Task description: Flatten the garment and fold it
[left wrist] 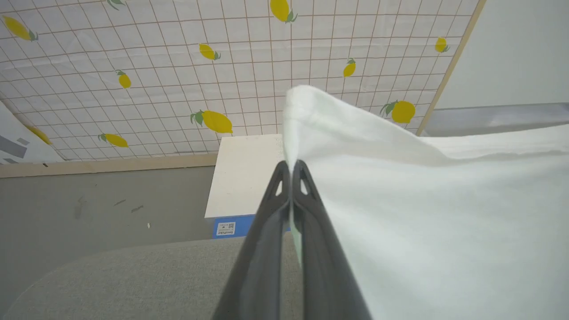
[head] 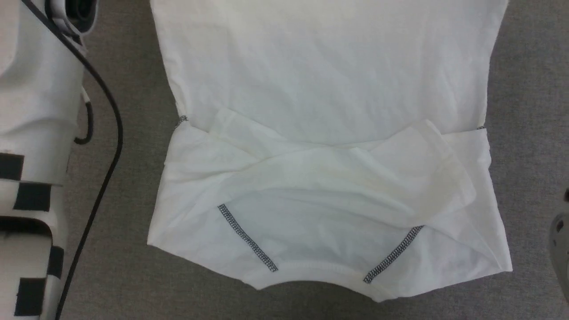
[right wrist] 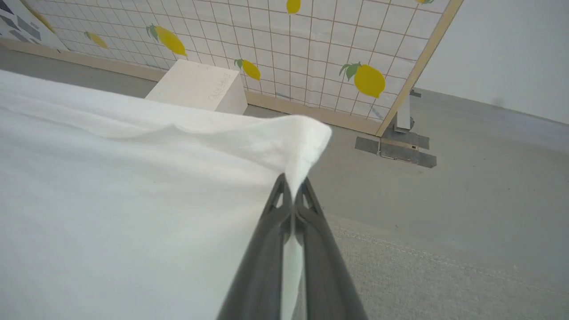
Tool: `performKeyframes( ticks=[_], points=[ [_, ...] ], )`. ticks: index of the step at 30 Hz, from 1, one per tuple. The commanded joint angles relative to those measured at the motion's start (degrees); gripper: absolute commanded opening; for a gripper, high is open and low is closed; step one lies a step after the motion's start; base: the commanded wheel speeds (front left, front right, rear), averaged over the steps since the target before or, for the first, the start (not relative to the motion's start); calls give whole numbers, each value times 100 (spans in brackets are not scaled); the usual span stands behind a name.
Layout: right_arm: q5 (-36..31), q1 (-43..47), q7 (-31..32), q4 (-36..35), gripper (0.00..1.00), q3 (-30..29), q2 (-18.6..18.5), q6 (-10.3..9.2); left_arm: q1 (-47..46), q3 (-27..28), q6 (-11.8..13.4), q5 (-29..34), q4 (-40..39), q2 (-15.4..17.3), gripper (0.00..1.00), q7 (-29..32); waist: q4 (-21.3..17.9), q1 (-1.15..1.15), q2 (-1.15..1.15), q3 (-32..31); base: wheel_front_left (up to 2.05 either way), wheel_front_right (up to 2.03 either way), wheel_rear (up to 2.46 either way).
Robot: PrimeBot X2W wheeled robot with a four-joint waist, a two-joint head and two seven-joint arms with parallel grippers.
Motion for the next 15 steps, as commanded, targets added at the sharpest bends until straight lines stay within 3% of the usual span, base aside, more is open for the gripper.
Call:
performKeyframes(
  ticks=[1, 6, 11, 15],
  points=[
    [267, 343, -97, -3, 0, 1, -86, -10, 275, -36, -68, -77, 31, 0, 0, -117, 73, 0, 0, -628, 0, 0, 0],
    [1096, 1601, -418, -340, 0, 40, -291, -10, 1198, -166, -222, -307, -156, 75, 0, -421, 44, 0, 0, -1323, 0, 0, 0],
    [1761, 3040, -525, -861, 0, -102, -222, -10, 2431, -178, -253, -607, -683, 235, 0, -615, -36, 0, 0, -1923, 0, 0, 0],
    [2135, 4254, -546, -1283, 0, -322, -3, -10, 3657, -70, -47, -920, -1295, 228, 0, -746, -66, 0, 0, -2309, 0, 0, 0]
  ],
)
